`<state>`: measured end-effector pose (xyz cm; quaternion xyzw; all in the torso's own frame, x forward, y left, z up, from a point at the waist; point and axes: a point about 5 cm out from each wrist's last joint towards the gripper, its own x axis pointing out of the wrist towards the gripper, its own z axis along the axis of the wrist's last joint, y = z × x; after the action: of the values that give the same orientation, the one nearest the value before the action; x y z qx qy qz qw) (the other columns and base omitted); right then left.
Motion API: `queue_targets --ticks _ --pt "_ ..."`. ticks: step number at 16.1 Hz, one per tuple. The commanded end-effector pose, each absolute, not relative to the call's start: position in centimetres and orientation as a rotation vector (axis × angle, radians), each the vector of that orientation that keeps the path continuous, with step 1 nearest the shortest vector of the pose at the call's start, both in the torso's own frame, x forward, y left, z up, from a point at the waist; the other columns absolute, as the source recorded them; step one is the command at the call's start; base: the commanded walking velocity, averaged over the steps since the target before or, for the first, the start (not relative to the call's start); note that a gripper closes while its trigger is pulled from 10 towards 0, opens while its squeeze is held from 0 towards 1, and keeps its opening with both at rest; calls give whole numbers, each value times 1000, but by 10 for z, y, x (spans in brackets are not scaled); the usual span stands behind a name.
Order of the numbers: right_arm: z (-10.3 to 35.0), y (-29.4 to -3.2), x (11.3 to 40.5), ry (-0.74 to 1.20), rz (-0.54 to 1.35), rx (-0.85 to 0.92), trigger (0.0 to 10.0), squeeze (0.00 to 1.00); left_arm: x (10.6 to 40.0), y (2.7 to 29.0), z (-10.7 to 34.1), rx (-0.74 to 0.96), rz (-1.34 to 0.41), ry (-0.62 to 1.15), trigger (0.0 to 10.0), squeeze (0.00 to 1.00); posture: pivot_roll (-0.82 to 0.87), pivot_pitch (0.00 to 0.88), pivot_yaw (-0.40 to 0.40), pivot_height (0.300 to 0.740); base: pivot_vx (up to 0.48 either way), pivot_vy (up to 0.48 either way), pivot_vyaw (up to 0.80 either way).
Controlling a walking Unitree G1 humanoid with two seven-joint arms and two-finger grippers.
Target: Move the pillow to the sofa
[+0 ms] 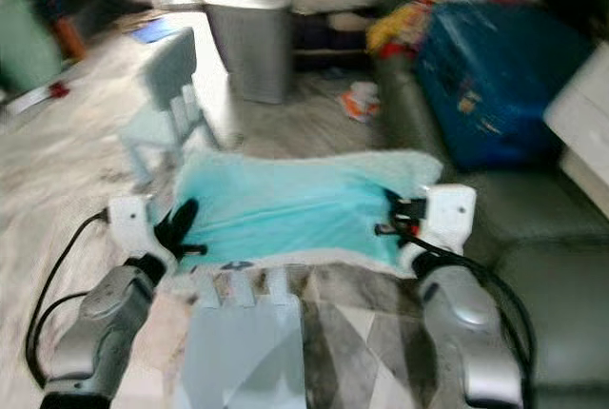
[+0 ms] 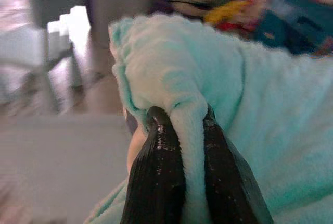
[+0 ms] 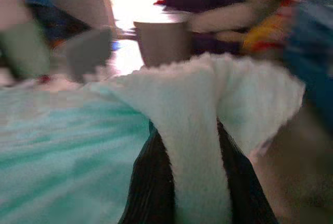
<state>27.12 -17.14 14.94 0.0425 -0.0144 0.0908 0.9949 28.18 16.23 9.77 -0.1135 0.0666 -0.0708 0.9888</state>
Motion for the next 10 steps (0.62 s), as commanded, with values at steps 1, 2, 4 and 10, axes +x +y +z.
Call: queue_targets --ticks 1,2,4,10 --pt "158 -169 272 -67 189 84 10000 0 280 180 97 -223 -84 130 10000 0 -140 0 46 740 0 0 0" --pt "158 -169 272 -67 189 84 10000 0 280 180 98 -232 -87 131 10000 0 -141 0 45 740 0 0 0" --pt "159 -170 272 -66 190 86 10000 0 282 178 102 -173 -82 113 10000 0 -142 0 43 740 0 0 0" --pt "152 -174 275 -7 156 93 10000 0 286 173 106 -160 -79 144 10000 0 -138 0 25 740 0 0 0"
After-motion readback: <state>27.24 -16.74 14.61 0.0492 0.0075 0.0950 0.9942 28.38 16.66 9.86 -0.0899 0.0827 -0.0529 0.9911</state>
